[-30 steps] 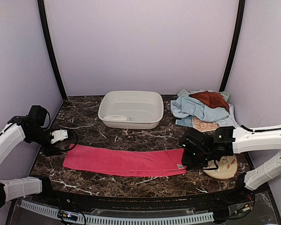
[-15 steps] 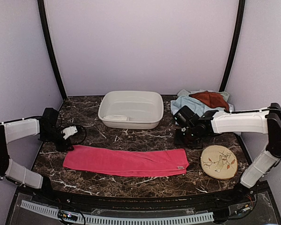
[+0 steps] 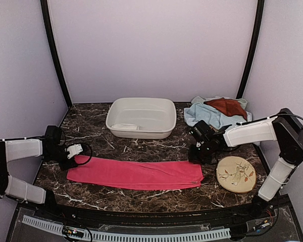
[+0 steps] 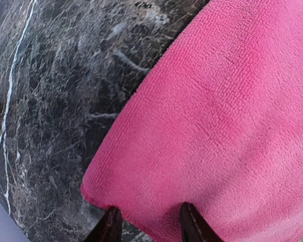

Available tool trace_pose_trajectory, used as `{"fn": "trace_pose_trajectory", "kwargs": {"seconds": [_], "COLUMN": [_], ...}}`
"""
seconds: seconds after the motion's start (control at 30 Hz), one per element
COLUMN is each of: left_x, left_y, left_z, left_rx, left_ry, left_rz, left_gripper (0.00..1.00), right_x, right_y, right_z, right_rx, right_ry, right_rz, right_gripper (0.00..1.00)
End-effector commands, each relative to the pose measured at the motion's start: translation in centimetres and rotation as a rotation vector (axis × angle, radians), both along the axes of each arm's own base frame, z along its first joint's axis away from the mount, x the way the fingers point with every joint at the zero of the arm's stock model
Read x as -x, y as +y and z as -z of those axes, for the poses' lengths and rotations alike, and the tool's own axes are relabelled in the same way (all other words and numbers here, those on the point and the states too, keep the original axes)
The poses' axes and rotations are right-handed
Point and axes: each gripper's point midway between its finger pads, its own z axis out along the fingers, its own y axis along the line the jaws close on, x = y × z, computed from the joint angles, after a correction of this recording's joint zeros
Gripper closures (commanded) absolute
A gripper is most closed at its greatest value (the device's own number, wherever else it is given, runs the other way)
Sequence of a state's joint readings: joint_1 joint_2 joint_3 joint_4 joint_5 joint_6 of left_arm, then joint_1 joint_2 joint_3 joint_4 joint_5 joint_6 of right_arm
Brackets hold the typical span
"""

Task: Roll the towels
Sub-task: Adjust the towel at the center of the board.

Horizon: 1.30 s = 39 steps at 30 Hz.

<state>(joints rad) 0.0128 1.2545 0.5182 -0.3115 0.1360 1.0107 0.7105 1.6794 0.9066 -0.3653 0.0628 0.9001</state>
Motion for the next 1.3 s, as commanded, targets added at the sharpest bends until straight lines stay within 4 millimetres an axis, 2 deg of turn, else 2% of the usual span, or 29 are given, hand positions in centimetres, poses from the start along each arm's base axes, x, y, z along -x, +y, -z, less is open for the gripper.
{"fn": "trace_pose_trajectory", "kwargs": {"seconds": [0.0, 0.1, 0.17, 0.3, 0.43, 0.53, 0.63, 0.7, 0.8, 0.9, 1.0, 1.27], "left_x": [3.1, 4.1, 4.7, 5.2, 3.7, 2.5, 1.4, 0.9, 1.1, 2.8, 4.9, 8.2], "left_y": [3.9, 5.0, 5.3, 3.9, 2.4, 0.9, 0.3, 0.1, -0.5, -1.2, -1.2, 2.2], "left_z": [2.3, 2.6, 2.6, 1.6, -1.3, -3.9, -5.6, -6.3, -6.8, -5.9, -4.3, 1.0], "left_rx": [-0.166, -0.195, -0.193, -0.116, -0.019, 0.071, 0.122, 0.144, 0.173, 0.177, 0.153, -0.092], "left_ry": [0.099, 0.115, 0.118, 0.126, 0.074, 0.043, 0.047, 0.053, 0.074, 0.120, 0.168, 0.193], "left_rz": [-0.029, -0.034, -0.037, -0.024, -0.013, 0.005, -0.008, -0.016, -0.004, 0.046, 0.087, 0.125], "left_gripper": [0.58, 0.58, 0.58, 0.56, 0.48, 0.43, 0.40, 0.40, 0.40, 0.40, 0.42, 0.46], "right_x": [0.1, 0.1, 0.0, -0.7, -2.1, -2.0, 0.1, 2.6, 6.7, 9.5, 10.8, 12.5], "right_y": [-3.6, -5.1, -5.1, -4.2, -3.1, -2.0, -0.7, 0.4, 2.4, 3.2, 3.0, -1.3], "right_z": [1.0, 1.1, 1.1, -0.1, -4.2, -6.3, -6.4, -5.8, -4.2, -2.3, -0.8, 2.3], "right_rx": [0.060, 0.078, 0.065, 0.039, 0.006, -0.008, 0.021, 0.026, 0.009, 0.006, 0.003, 0.122], "right_ry": [0.002, -0.009, -0.022, -0.052, -0.157, -0.188, -0.152, -0.112, -0.055, -0.002, 0.036, 0.113], "right_rz": [0.116, 0.168, 0.174, 0.146, 0.101, 0.054, 0.002, -0.038, -0.100, -0.143, -0.142, -0.118], "right_gripper": [0.80, 0.83, 0.83, 0.83, 0.68, 0.63, 0.62, 0.61, 0.64, 0.69, 0.70, 0.72]}}
